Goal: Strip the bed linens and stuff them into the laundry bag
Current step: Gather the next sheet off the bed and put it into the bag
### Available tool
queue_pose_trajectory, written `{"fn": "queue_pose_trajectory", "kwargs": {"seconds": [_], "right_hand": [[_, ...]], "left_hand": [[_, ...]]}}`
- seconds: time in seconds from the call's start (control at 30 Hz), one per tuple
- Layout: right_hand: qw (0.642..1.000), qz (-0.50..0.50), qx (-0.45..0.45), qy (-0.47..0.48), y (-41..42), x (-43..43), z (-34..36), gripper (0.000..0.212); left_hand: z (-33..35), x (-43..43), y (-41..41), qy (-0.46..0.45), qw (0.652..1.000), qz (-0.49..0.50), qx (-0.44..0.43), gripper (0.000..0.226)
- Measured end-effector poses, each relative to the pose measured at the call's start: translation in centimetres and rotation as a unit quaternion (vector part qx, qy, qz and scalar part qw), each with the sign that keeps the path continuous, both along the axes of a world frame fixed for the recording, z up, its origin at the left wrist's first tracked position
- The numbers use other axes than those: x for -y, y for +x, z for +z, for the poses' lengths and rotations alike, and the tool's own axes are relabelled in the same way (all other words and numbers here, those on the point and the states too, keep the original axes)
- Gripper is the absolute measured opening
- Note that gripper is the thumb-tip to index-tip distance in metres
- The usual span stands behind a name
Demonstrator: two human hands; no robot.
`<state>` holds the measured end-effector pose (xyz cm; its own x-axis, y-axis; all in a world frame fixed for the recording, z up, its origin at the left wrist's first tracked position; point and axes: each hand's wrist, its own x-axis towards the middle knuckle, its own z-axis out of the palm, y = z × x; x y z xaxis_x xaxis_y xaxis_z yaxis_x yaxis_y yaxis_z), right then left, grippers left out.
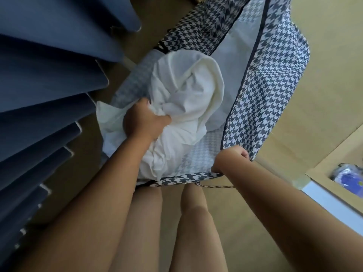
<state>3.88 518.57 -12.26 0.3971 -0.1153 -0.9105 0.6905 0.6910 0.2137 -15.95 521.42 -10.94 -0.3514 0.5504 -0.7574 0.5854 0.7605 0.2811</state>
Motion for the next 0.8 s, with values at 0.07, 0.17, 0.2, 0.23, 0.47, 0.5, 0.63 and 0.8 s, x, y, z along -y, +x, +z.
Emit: {"fn": "queue_pose_trajectory", "kwargs": {"seconds": [0.07,0.17,0.2,0.23,0.47,0.5,0.63,0.8], "right_hand": [[0.998,0.008,-0.035,0.047,1.8,0.4,0.2,0.038],[0.962,-0.092,-0.147,0.209,5.0,0.3,0.3,0.034],[0.928,-0.165,-0.187,0.276,5.9,0.0,0.6,0.032],[0.883,-0.241,-0.213,0.343,6.7,-0.3,1.2,0.031],[0.623,-0.480,-0.265,0.558,11.5,1.0,8.8,0.040],[0.591,-0.500,-0.262,0.576,12.2,1.4,9.5,0.040],[0.524,-0.510,-0.237,0.639,14.8,1.2,11.0,0.037],[0.531,-0.482,-0.254,0.649,16.3,-0.1,11.8,0.032]], "left_hand": [[-0.2,-0.6,1.2,-0.003,0.999,-0.047,0.002,0.044],[-0.7,-1.2,3.1,-0.006,0.992,-0.128,-0.002,0.050],[-0.9,-1.3,3.7,-0.011,0.988,-0.153,-0.006,0.052],[-1.0,-1.4,4.3,-0.016,0.984,-0.176,-0.010,0.053],[1.1,-3.5,11.1,0.004,0.960,-0.278,0.011,0.036],[1.6,-3.8,12.5,0.010,0.961,-0.275,0.025,0.037],[2.3,-4.0,17.0,-0.004,0.955,-0.245,0.167,0.063],[3.5,-1.8,18.5,-0.158,0.901,-0.227,0.334,0.058]]}}
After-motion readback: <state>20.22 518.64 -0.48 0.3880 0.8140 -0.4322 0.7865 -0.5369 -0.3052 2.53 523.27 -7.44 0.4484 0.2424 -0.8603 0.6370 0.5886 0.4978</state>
